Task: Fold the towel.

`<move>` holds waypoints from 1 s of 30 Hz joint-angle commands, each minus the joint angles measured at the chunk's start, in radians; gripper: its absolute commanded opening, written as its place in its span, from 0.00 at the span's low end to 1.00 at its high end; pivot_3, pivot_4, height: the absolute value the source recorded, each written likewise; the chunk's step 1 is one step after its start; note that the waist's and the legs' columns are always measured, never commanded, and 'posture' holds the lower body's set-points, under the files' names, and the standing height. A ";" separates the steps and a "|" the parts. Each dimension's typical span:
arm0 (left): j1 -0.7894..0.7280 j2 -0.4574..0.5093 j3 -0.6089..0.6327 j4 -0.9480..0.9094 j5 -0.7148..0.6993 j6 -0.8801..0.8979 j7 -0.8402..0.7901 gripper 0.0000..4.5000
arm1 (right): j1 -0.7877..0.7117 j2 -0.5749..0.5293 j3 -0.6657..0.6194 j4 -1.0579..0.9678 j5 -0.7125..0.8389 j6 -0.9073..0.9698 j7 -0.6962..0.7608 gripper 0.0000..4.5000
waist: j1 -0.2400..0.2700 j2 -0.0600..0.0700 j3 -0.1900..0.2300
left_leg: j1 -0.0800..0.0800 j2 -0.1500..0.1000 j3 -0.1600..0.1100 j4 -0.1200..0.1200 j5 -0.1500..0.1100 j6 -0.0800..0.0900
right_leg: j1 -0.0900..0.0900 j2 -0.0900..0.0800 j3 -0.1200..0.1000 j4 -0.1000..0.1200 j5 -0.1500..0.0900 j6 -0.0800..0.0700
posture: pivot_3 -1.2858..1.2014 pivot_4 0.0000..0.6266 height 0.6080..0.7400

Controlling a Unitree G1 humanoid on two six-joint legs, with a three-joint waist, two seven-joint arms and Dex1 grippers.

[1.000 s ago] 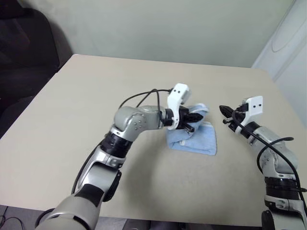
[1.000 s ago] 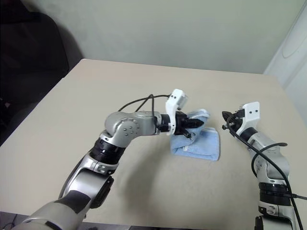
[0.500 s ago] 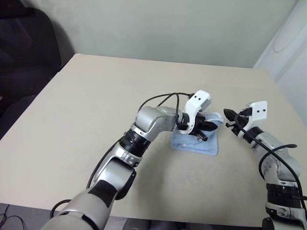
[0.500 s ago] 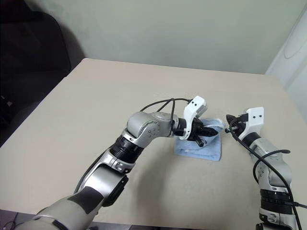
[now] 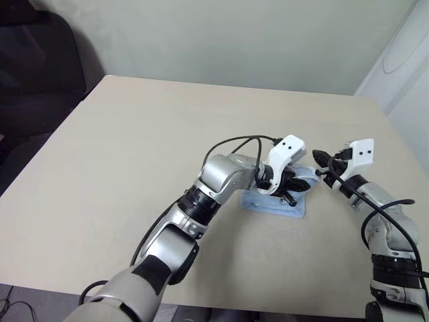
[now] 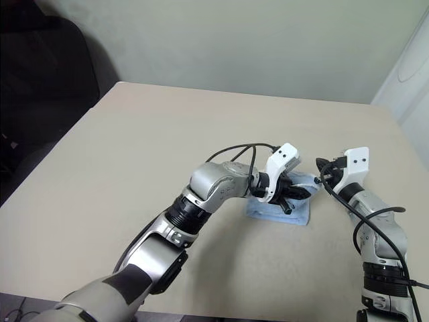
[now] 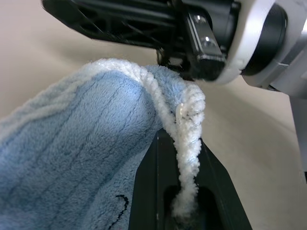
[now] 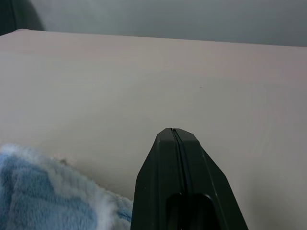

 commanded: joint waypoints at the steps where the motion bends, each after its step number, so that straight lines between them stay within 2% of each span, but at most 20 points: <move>1: 0.000 -0.021 0.018 -0.001 0.012 0.007 -0.006 0.00 | -0.013 -0.007 -0.025 -0.030 0.012 -0.014 -0.011 0.00 | 0.000 0.000 0.000 | 0.000 0.000 0.000 0.000 0.000 0.000 | 0.000 0.000 0.000 0.000 0.000 0.000 | 0.52 0.24 1.00; 4: 0.002 -0.046 0.063 0.025 0.004 0.014 0.004 0.16 | -0.011 -0.008 -0.028 -0.032 0.012 -0.012 -0.015 0.00 | 0.000 0.000 0.000 | 0.000 0.000 0.000 0.000 0.000 0.000 | 0.000 0.000 0.000 0.000 0.000 0.000 | 0.52 0.24 1.00; 13: 0.001 -0.098 0.195 0.022 -0.052 0.070 -0.003 0.88 | -0.006 -0.013 -0.035 -0.039 0.015 -0.006 -0.020 0.00 | 0.001 0.000 0.000 | 0.000 0.000 0.001 0.000 0.001 0.000 | 0.000 0.000 0.000 0.000 0.001 0.001 | 0.52 0.24 1.00; 14: 0.000 -0.102 0.219 0.016 -0.068 0.086 -0.003 0.95 | -0.006 -0.014 -0.036 -0.038 0.015 -0.006 -0.020 0.00 | 0.001 0.000 0.000 | 0.000 0.000 0.001 0.000 0.001 0.000 | 0.000 0.000 0.000 0.000 0.001 0.001 | 0.52 0.24 1.00; 15: -0.002 -0.103 0.238 0.011 -0.081 0.100 -0.002 0.99 | -0.007 -0.015 -0.037 -0.037 0.015 -0.006 -0.020 0.00 | 0.001 0.000 0.000 | 0.000 0.000 0.001 0.000 0.001 0.000 | 0.000 0.000 0.001 0.000 0.002 0.001 | 0.52 0.24 1.00; 19: -0.025 -0.058 0.336 -0.001 -0.114 0.106 0.005 0.99 | -0.012 -0.030 -0.044 -0.051 0.018 0.004 -0.021 0.00 | 0.000 0.000 0.000 | 0.000 0.000 0.002 0.000 0.001 0.000 | 0.000 0.000 0.001 0.000 0.002 0.001 | 0.52 0.24 1.00; 23: -0.023 0.109 0.327 0.005 -0.048 -0.016 -0.057 0.99 | -0.001 -0.068 -0.049 -0.101 0.049 0.044 0.011 0.00 | -0.002 0.001 0.000 | 0.001 0.000 0.002 0.000 0.001 0.000 | 0.000 0.000 0.001 0.000 0.003 0.001 | 0.52 0.24 1.00; 26: -0.003 0.220 0.313 0.063 0.004 -0.144 -0.130 0.86 | 0.021 -0.101 -0.034 -0.149 0.097 0.096 0.057 0.00 | -0.003 0.001 0.000 | 0.002 0.001 0.002 0.000 0.001 0.000 | 0.000 0.001 0.001 0.000 0.003 0.002 | 0.52 0.24 1.00; 30: 0.058 0.301 0.261 0.046 0.054 -0.270 -0.238 0.52 | 0.073 -0.140 -0.019 -0.207 0.138 0.146 0.114 0.00 | 0.006 0.001 0.000 | 0.000 -0.001 0.001 0.001 0.002 -0.002 | 0.001 0.001 0.001 0.000 0.001 0.001 | 0.52 0.24 1.00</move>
